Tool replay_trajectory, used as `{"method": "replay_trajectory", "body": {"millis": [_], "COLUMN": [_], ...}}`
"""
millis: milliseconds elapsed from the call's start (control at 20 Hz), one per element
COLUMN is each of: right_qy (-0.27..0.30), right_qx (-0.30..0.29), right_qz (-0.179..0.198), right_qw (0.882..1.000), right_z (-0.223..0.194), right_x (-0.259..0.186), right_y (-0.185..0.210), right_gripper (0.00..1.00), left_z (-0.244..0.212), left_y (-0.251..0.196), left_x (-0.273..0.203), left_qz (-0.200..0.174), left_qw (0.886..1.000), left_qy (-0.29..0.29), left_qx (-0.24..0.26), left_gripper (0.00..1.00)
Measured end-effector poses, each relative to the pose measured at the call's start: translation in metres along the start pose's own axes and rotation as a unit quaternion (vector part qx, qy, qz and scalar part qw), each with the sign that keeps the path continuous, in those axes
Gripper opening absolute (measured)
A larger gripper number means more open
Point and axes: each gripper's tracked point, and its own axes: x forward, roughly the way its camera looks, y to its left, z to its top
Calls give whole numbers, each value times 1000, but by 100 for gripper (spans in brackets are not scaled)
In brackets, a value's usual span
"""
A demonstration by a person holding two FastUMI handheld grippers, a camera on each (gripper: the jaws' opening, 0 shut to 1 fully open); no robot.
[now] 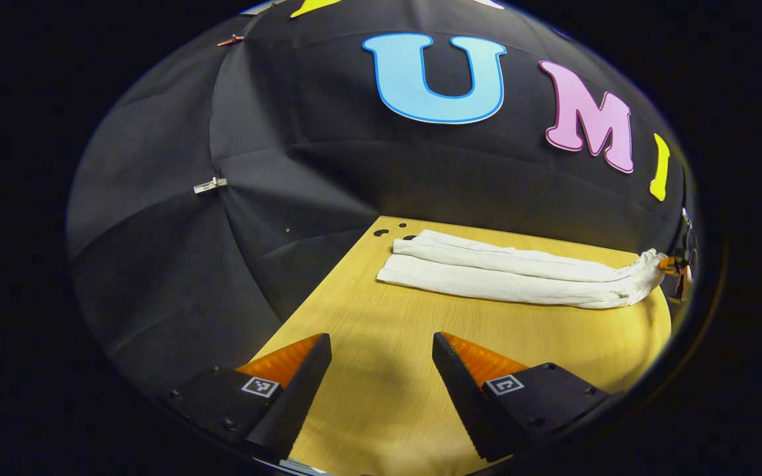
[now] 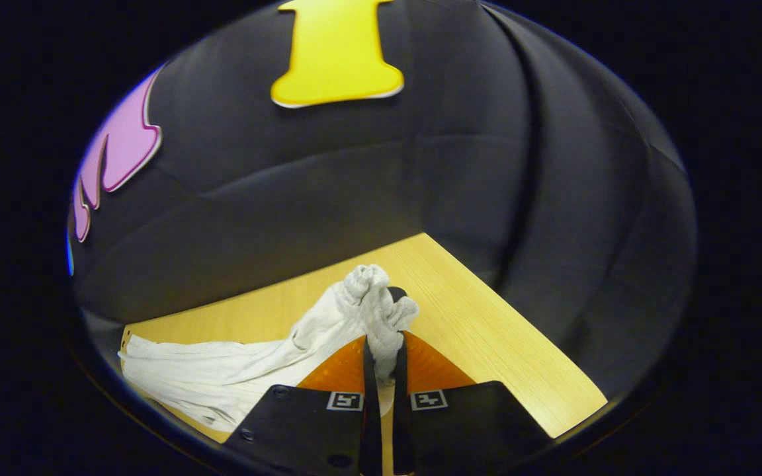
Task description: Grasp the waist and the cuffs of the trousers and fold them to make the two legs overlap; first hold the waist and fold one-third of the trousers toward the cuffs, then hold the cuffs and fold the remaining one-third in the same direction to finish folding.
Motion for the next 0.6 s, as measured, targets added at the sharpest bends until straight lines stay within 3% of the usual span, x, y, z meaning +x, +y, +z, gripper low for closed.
{"method": "replay_trajectory", "body": {"millis": [350,600], "right_qy": [-58,-65], "right_qx": [-66,-51], "right_qz": [103,178], "right_qw": [991,981], "right_z": [52,42], "right_x": [-20,-35], "right_y": [133,216], "right_gripper": [11,11], "left_z": [-11,-12], "left_y": [8,16], "left_x": [1,11], "left_qz": [-4,-2], "left_qw": [998,993], "left_qy": [-5,-25], "left_qx": [-68,-117], "left_gripper": [98,95]}}
